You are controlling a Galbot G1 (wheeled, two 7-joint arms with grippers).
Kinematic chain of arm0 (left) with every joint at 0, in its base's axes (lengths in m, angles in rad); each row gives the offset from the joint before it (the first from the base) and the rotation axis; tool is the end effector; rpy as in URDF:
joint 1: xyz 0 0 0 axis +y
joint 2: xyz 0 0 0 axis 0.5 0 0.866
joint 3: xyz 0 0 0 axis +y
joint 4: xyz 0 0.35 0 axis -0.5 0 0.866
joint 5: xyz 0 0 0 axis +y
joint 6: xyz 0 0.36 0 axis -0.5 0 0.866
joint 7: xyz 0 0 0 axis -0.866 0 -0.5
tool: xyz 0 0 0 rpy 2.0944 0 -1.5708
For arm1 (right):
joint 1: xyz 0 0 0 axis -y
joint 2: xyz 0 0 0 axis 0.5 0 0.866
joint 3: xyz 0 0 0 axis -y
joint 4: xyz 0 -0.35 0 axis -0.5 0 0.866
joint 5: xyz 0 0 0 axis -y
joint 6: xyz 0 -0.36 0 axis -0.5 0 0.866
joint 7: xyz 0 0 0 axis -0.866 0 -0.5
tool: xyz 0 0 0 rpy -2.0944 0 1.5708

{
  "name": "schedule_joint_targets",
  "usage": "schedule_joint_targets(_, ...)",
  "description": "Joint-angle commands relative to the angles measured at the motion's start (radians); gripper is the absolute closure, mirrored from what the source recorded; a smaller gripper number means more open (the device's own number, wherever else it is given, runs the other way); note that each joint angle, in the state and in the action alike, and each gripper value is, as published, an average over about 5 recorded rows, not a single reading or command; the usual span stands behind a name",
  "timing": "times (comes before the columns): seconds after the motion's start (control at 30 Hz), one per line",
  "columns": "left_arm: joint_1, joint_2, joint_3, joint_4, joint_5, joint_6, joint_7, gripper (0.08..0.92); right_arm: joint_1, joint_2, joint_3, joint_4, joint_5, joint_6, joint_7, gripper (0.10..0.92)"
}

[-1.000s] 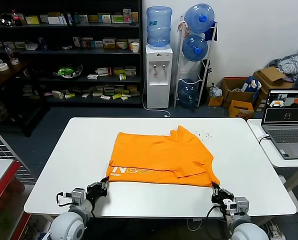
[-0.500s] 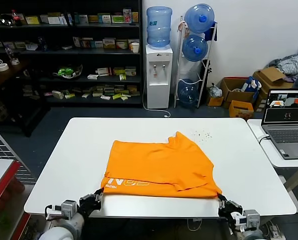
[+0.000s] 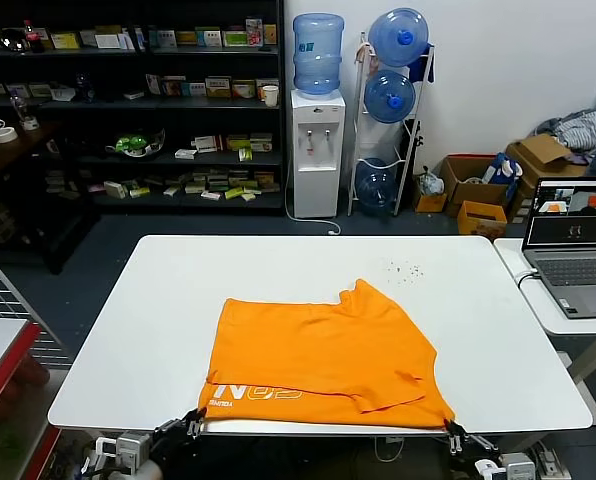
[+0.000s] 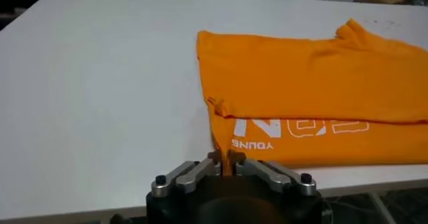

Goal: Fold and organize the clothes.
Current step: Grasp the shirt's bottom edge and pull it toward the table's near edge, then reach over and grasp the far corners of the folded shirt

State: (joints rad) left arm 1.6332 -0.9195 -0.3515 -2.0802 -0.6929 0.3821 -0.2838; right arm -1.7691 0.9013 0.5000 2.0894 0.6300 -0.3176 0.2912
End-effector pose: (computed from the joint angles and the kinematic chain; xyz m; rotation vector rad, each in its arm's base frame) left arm 0.1632 0.0630 -0.3140 -0.2193 -2.4669 0.0473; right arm 0.1427 -0.1007 -0.3110 0.0699 -2.5134 0.0734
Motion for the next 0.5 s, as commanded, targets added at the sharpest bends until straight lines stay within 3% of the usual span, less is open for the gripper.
schedule_joint_targets(0.03,-0.060,0.022,-0.082,-0.046,0.002,0.000,0.008,0.711,0.239,-0.054,-0.007,-0.004,0.008,0.055,-0.031,0.680)
schedule_joint_targets(0.27,-0.309,0.037,-0.094,0.039,-0.007,-0.040,0.072,0.512,0.674,-0.041,-0.176,-0.186,0.137,0.003,-0.003,0.481)
schedule_joint_targets(0.5,-0.625,-0.106,0.048,0.365,0.018,-0.058,0.151,0.312,1.024,0.147,-0.406,-0.569,0.152,-0.031,-0.011,0.276)
